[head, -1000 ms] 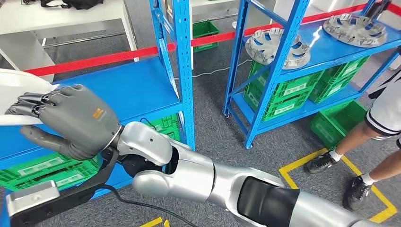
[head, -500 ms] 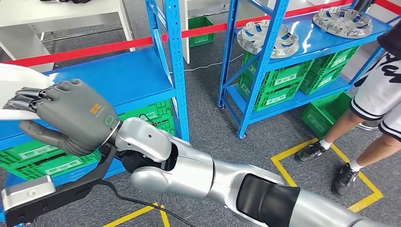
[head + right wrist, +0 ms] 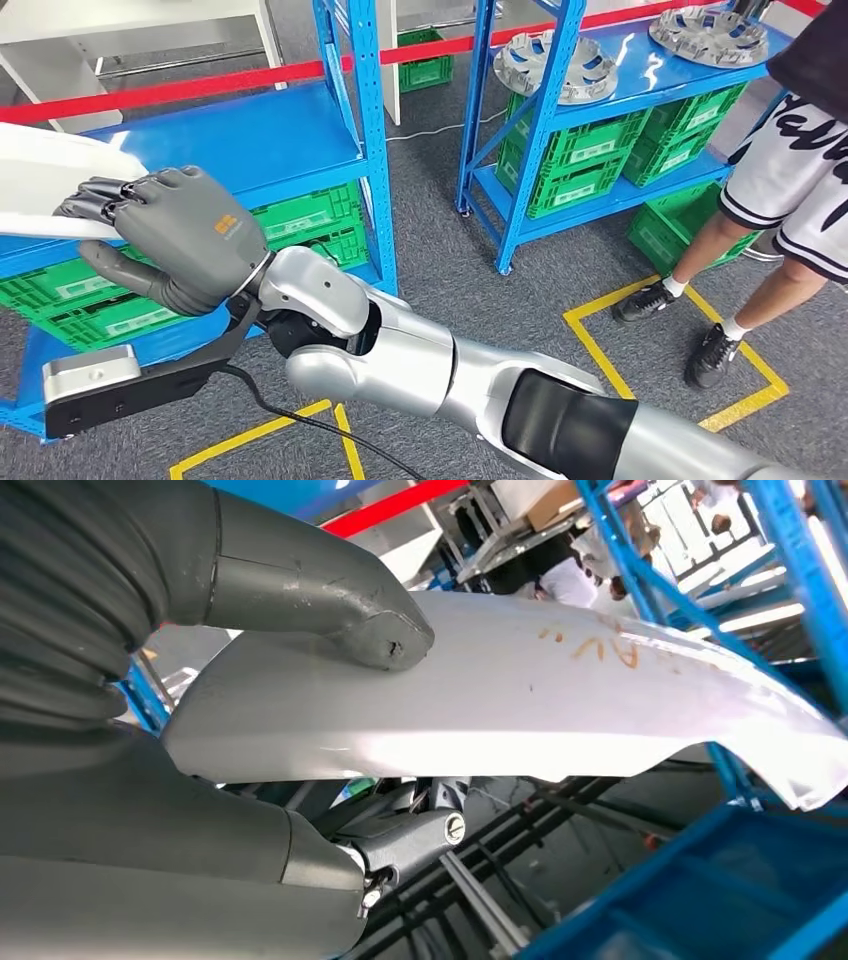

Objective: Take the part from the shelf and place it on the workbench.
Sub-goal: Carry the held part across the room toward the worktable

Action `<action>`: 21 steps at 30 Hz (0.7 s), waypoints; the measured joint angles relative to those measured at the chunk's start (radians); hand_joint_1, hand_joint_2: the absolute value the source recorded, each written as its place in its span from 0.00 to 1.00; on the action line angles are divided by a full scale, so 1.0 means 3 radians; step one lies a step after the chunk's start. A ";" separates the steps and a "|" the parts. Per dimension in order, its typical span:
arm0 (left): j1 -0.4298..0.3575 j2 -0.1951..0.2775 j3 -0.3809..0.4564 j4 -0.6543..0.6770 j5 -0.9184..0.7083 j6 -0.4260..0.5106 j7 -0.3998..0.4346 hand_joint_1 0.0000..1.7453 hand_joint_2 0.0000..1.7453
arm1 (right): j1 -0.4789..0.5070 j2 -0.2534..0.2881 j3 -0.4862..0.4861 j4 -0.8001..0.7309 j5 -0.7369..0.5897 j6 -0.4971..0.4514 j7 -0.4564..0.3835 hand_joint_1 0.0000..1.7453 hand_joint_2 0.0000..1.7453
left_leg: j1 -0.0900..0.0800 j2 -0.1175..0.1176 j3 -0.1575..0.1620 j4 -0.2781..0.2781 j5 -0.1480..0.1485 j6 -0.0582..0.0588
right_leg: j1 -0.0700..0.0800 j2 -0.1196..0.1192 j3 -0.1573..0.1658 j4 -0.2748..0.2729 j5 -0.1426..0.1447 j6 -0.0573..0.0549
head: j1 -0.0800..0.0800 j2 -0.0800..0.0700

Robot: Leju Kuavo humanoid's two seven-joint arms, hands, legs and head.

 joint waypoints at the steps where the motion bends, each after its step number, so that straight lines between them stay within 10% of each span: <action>1: 0.0001 0.0000 0.0000 0.0000 0.0000 0.0000 0.0002 0.00 1.00 | 0.0005 -0.0004 -0.0007 0.0009 0.0002 -0.0002 0.0001 1.00 1.00 | 0.0000 0.0007 -0.0024 0.0002 0.0034 0.0040 | -0.0007 0.0003 -0.0021 0.0023 -0.0039 0.0019 | 0.0004 0.0000; 6: 0.0002 0.0012 0.0000 -0.0002 0.0001 0.0000 0.0002 0.00 1.00 | 0.0023 -0.0019 -0.0035 0.0032 0.0010 -0.0010 0.0008 1.00 1.00 | -0.0016 0.0025 -0.0263 0.0008 0.0244 0.0123 | -0.0017 0.0017 -0.0225 0.0851 -0.0722 0.0061 | 0.0022 0.0000; 8: 0.0002 0.0017 0.0000 -0.0001 0.0010 0.0000 0.0000 0.00 1.00 | 0.0026 -0.0029 -0.0037 0.0051 0.0011 -0.0013 0.0012 1.00 1.00 | -0.0028 0.0026 -0.0375 0.0020 0.0319 0.0123 | -0.0008 0.0020 -0.0138 0.0962 -0.0653 0.0040 | 0.0024 0.0000; 10: 0.0002 0.0019 0.0000 0.0000 0.0024 0.0000 -0.0003 0.00 1.00 | 0.0010 -0.0037 -0.0042 0.0082 -0.0003 -0.0030 0.0012 1.00 1.00 | -0.0036 0.0026 -0.0467 0.0033 0.0390 0.0115 | 0.0018 0.0025 0.0168 0.0646 -0.0505 -0.0018 | 0.0027 0.0000; 13: -0.0001 0.0022 0.0000 0.0001 0.0045 0.0000 -0.0007 0.00 1.00 | -0.0072 -0.0039 -0.0079 0.0136 -0.0045 -0.0078 0.0011 1.00 1.00 | -0.0035 0.0027 -0.0531 0.0028 0.0485 0.0074 | 0.0066 0.0032 0.0575 0.0054 -0.0571 -0.0097 | 0.0045 0.0000; 16: 0.0001 0.0036 0.0000 0.0002 0.0055 0.0000 -0.0005 0.00 1.00 | -0.0140 -0.0050 -0.0143 0.0222 -0.0082 -0.0121 0.0010 1.00 1.00 | -0.0025 0.0026 -0.0557 -0.0001 0.0556 0.0011 | 0.0068 0.0022 0.0585 -0.0094 -0.0522 -0.0124 | 0.0078 0.0000; 21: 0.0003 0.0052 0.0000 0.0007 0.0060 0.0000 0.0002 0.00 1.00 | -0.0155 -0.0072 -0.0216 0.0341 -0.0103 -0.0174 0.0000 1.00 1.00 | -0.0009 0.0010 -0.0753 0.0729 -0.0047 -0.0055 | 0.0032 0.0002 0.0385 -0.0124 -0.0309 -0.0174 | 0.0065 0.0000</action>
